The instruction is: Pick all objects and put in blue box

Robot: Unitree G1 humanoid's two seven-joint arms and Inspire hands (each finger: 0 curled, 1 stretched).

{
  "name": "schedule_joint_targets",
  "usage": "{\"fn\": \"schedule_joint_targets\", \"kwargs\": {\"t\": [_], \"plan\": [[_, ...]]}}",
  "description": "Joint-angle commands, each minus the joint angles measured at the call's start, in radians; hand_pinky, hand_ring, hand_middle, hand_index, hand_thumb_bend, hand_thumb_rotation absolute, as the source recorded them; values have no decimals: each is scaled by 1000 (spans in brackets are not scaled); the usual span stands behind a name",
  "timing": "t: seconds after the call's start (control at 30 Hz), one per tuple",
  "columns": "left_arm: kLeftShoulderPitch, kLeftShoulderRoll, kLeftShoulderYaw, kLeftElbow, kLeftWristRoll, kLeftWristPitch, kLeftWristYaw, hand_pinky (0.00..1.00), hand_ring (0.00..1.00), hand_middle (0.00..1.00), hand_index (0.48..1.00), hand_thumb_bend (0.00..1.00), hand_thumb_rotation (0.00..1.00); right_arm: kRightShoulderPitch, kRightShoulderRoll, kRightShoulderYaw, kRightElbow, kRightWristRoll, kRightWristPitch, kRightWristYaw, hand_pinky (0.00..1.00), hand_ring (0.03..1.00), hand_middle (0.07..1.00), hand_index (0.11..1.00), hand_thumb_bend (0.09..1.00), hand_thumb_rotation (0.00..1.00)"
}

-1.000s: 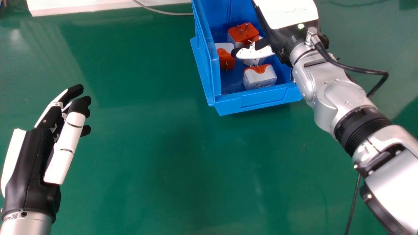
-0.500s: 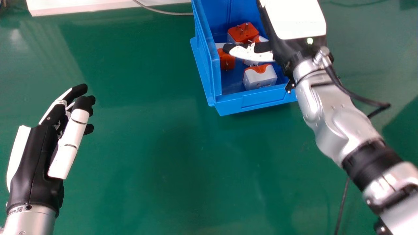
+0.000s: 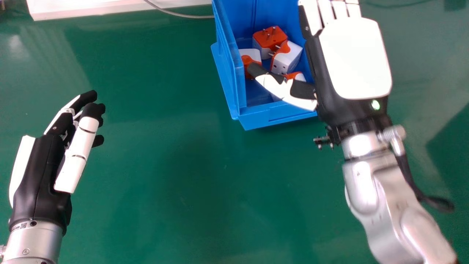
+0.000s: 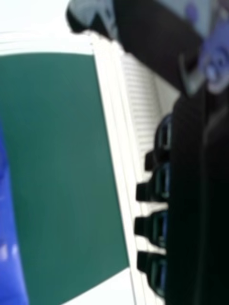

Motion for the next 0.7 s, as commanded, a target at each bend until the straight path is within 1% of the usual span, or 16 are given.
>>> {"fn": "schedule_joint_targets", "kwargs": {"t": [0.0, 0.17, 0.27, 0.3, 0.4, 0.5, 0.53, 0.57, 0.67], "plan": [[-7, 15, 12, 0, -6, -26, -1, 793, 852, 851, 862, 600, 870, 73, 23, -15, -68, -30, -12, -58, 1000, 1000, 1000, 1000, 362, 557], [-14, 19, 17, 13, -10, -33, -4, 793, 852, 852, 862, 598, 870, 236, 43, -10, -136, -46, -52, -99, 1000, 1000, 1000, 1000, 361, 578], [-15, 22, 23, 13, -15, -33, -5, 794, 852, 852, 862, 596, 870, 418, 55, 12, -177, -36, -79, -132, 1000, 1000, 1000, 1000, 361, 585], [-16, 23, 24, 14, -17, -34, -6, 794, 852, 852, 862, 596, 870, 452, 59, 14, -183, -35, -85, -138, 1000, 1000, 1000, 1000, 361, 585], [-24, 28, 33, 34, -27, -39, -7, 794, 852, 853, 863, 592, 870, 569, 75, 14, -197, -38, -92, -164, 1000, 1000, 1000, 1000, 356, 594], [-32, 31, 39, 52, -37, -43, -7, 794, 852, 853, 863, 588, 869, 645, 86, 7, -197, -33, -99, -183, 1000, 1000, 1000, 1000, 346, 613], [-34, 31, 40, 56, -38, -44, -7, 793, 850, 852, 862, 587, 867, 657, 89, 5, -195, -33, -102, -186, 1000, 1000, 1000, 1000, 336, 637], [-39, 32, 42, 63, -40, -44, -7, 793, 850, 852, 862, 587, 867, 670, 94, 4, -190, -30, -103, -189, 1000, 1000, 1000, 1000, 336, 637], [-47, 31, 43, 75, -38, -47, -2, 792, 849, 852, 862, 586, 865, 747, 111, -9, -191, 29, -118, -173, 1000, 1000, 1000, 1000, 330, 661]]}}
